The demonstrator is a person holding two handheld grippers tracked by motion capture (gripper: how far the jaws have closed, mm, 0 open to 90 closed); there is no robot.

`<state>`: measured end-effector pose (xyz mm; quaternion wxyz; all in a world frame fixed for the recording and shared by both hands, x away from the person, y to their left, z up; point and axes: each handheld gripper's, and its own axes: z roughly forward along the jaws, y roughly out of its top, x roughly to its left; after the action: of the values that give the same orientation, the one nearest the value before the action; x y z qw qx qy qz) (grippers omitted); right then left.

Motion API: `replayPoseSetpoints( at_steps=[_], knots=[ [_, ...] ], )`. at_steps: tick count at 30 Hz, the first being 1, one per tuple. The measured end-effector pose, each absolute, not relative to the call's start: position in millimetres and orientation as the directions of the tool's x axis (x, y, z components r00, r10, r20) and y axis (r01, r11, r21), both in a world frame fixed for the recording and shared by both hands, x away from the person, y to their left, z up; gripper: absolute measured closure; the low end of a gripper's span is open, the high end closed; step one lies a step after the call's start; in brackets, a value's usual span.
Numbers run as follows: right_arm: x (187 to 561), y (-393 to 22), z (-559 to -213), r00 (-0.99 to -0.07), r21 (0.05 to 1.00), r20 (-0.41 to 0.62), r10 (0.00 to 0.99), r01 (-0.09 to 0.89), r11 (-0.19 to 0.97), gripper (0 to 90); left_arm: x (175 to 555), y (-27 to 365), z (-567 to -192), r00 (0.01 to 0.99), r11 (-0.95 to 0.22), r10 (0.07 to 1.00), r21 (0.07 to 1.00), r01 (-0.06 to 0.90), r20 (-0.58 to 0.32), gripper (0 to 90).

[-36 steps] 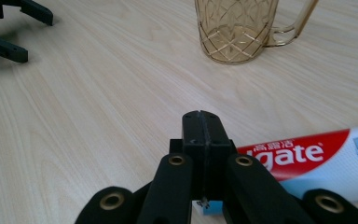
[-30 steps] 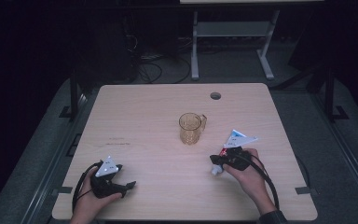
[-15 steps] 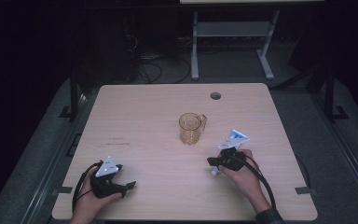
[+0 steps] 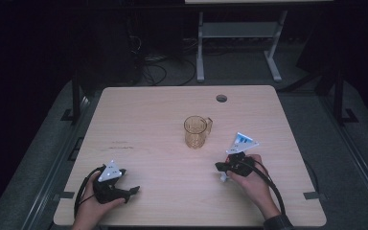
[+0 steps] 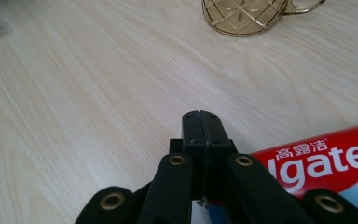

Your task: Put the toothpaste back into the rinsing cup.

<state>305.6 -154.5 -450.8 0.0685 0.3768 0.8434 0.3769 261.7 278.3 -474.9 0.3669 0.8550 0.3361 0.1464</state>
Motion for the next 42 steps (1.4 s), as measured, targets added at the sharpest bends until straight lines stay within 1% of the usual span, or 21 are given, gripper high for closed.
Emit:
replayPoseSetpoints(
  at_steps=[15,31,42],
  knots=[
    [293,-178,-451,-0.688,0.676,0.157,0.709,0.598,0.431,90.0,261,278,-475,0.731,-0.506,0.682,0.725,0.467,0.005,13.8],
    [278,-210,-448,-0.640,0.674,0.178,0.748,0.633,0.381,90.0,261,278,-475,0.731,-0.507,0.683,0.723,0.469,0.005,13.8],
    [271,-233,-450,-0.611,0.672,0.173,0.773,0.647,0.361,90.0,261,278,-475,0.731,-0.506,0.683,0.724,0.469,0.004,13.7]
  ],
)
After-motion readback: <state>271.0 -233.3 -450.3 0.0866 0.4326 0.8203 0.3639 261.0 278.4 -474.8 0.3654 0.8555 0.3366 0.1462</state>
